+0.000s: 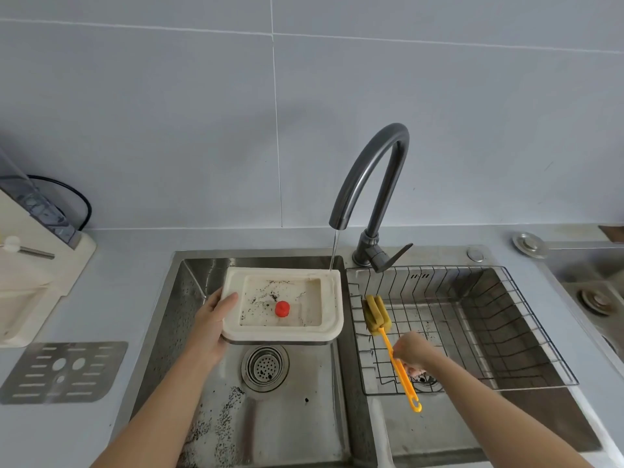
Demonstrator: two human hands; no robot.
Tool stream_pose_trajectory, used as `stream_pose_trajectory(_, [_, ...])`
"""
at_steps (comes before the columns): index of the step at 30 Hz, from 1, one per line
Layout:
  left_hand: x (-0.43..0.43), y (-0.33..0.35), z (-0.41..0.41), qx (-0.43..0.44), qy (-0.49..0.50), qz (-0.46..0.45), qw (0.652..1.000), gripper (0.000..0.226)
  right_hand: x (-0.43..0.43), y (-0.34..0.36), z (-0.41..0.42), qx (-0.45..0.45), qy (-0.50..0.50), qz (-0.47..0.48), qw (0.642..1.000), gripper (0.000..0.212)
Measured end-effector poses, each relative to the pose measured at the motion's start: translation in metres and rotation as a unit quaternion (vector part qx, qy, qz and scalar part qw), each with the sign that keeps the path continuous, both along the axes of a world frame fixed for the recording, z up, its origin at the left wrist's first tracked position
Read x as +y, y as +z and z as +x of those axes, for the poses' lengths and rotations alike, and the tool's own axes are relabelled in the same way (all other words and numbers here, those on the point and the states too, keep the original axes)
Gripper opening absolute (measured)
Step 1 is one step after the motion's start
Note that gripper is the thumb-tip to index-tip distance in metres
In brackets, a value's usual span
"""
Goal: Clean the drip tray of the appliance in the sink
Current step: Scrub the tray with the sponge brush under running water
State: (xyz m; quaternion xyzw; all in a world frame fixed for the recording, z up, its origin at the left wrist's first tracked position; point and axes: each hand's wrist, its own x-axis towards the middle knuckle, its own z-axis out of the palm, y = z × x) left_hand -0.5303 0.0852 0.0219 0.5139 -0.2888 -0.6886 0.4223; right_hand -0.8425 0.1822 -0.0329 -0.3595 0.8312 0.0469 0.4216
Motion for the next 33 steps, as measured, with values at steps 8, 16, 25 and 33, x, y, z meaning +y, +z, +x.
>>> stream_pose_trajectory(8, [0.003, -0.004, 0.007, -0.004, 0.005, 0.0, 1.0, 0.038, 0.018, -0.002, 0.013, 0.009, -0.058, -0.119, 0.991, 0.032])
stream_pose_trajectory(16, [-0.002, -0.004, 0.009, 0.0, 0.028, -0.009, 1.0, 0.031, 0.045, 0.037, 0.019, -0.026, -0.066, -0.233, 0.97, 0.014])
stream_pose_trajectory(25, [-0.006, -0.006, 0.002, -0.005, 0.018, -0.02, 1.0, 0.04, 0.064, 0.099, 0.045, 0.051, 0.105, -0.381, 0.917, 0.044])
stream_pose_trajectory(33, [-0.001, -0.004, -0.021, -0.006, 0.016, -0.018, 1.0, 0.036, 0.07, 0.099, 0.054, 0.132, 0.2, -0.306, 0.922, 0.046])
